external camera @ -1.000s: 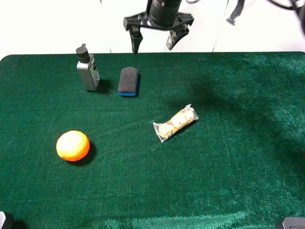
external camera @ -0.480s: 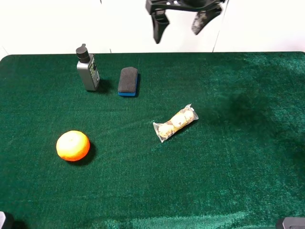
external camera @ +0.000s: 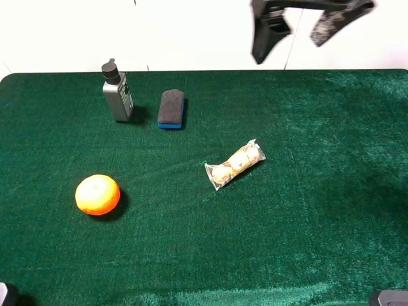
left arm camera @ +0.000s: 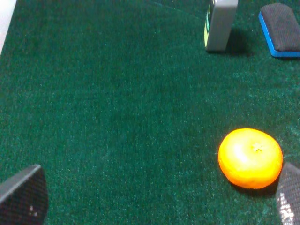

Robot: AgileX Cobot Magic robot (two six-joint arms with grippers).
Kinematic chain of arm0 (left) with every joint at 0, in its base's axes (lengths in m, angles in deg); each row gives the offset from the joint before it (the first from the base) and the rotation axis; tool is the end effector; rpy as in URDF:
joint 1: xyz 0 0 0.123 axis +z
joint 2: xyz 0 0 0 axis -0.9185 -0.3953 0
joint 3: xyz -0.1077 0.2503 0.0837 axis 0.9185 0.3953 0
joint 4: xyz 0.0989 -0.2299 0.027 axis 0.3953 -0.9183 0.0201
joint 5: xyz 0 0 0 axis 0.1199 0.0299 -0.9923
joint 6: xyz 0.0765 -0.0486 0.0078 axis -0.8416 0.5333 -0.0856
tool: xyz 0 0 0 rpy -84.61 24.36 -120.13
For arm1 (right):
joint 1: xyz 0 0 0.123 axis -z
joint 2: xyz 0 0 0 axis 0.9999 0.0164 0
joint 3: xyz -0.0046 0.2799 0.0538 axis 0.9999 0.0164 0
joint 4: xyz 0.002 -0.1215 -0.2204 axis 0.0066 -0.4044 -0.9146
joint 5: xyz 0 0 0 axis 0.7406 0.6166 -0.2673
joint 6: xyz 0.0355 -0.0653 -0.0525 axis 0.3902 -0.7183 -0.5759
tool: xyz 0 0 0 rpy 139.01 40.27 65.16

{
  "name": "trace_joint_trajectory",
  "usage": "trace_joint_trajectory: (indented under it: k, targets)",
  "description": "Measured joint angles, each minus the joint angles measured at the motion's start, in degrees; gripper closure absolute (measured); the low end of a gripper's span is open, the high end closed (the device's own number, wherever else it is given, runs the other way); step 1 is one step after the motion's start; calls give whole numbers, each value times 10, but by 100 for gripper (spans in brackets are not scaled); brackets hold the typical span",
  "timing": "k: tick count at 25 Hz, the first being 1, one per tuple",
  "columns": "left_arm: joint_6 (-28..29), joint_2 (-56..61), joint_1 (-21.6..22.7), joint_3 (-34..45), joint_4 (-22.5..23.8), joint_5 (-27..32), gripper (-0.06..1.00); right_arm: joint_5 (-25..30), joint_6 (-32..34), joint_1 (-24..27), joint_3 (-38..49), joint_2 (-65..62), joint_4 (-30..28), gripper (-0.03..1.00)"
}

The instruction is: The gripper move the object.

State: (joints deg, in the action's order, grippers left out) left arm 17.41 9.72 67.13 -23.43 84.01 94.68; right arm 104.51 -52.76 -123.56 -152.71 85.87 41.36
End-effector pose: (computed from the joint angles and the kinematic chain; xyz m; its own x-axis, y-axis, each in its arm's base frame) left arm -0.0062 0.0013 0.2792 -0.4369 0.0390 -0.8987 -0.0028 0.9990 0.0447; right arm 0.2609 0.1794 0.3462 -0.8071 -0.4685 -0.3594 -0.5104 0.8596 0.0256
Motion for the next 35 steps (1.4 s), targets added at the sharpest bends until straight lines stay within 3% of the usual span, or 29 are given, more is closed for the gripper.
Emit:
trace_joint_trajectory:
  k: [23, 26, 35]
  targets:
    - [0, 0, 0, 0, 0, 0, -5, 2, 0, 0, 328, -524, -34, 28]
    - [0, 0, 0, 0, 0, 0, -5, 2, 0, 33, 383, -604, -39, 28]
    - [0, 0, 0, 0, 0, 0, -5, -54, 1, 229, 518, -768, -37, 28]
